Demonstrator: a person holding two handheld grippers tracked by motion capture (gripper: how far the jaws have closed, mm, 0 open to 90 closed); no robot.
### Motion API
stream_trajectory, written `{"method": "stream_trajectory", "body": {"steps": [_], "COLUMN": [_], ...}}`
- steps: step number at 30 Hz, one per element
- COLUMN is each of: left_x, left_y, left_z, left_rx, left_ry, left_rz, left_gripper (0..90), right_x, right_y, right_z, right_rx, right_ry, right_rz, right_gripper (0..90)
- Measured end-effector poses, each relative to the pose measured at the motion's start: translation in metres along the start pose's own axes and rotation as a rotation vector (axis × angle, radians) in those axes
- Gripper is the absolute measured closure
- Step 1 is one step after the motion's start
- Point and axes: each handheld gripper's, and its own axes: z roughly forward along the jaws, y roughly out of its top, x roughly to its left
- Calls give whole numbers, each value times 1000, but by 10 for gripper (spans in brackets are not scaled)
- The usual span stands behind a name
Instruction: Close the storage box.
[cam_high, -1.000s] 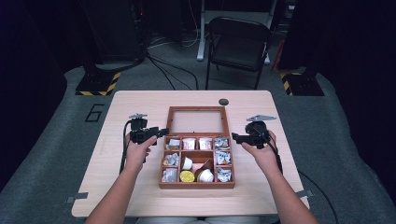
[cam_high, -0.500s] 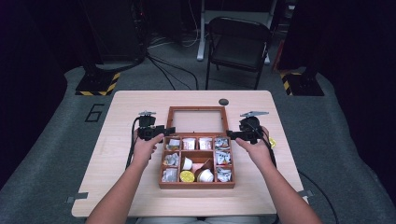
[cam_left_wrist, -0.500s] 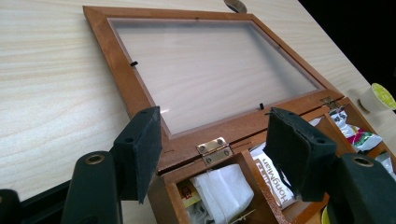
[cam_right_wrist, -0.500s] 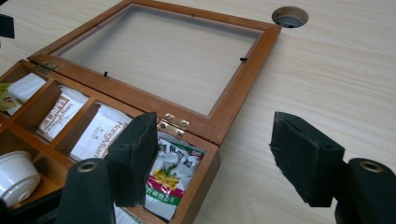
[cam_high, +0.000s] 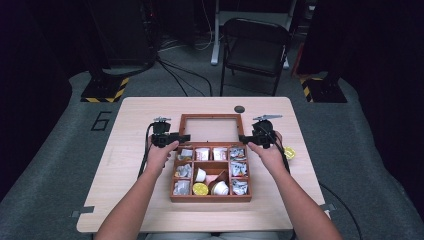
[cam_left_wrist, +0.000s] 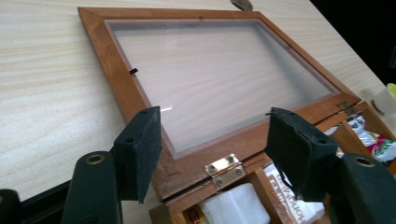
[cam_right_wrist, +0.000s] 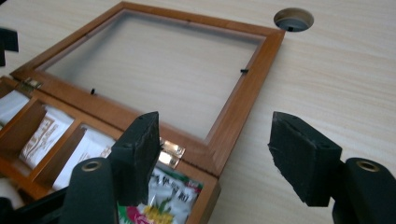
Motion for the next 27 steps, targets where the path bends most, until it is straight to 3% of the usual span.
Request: {"method": "stream_trajectory", "body": {"steps": [2, 6, 8, 9, 15, 27], "left_x": [3, 5, 6, 9, 15, 16], "left_y": [0, 0, 0, 0, -2, -5], "left_z": [2, 4, 5, 7, 12, 22], "left_rx": [4, 6, 5, 8, 26, 50], "left_ry": [1, 1, 13, 38, 47, 49], "left_rz": [-3, -13, -18, -23, -61, -64], "left_gripper": [350, 346, 341, 339, 339, 332], "right_x": [-3, -5, -7, -7, -5, -10], "right_y": [0, -1, -2, -2, -4, -8], "right_z": [4, 8, 11, 14, 23, 38], "right_rx": [-1, 18, 19, 17, 40, 85], "right_ry": [7, -2, 2, -2, -2, 20], "right_rz": [27, 32, 24, 26, 33, 78], "right_gripper": [337, 336, 335, 334, 340, 339]}}
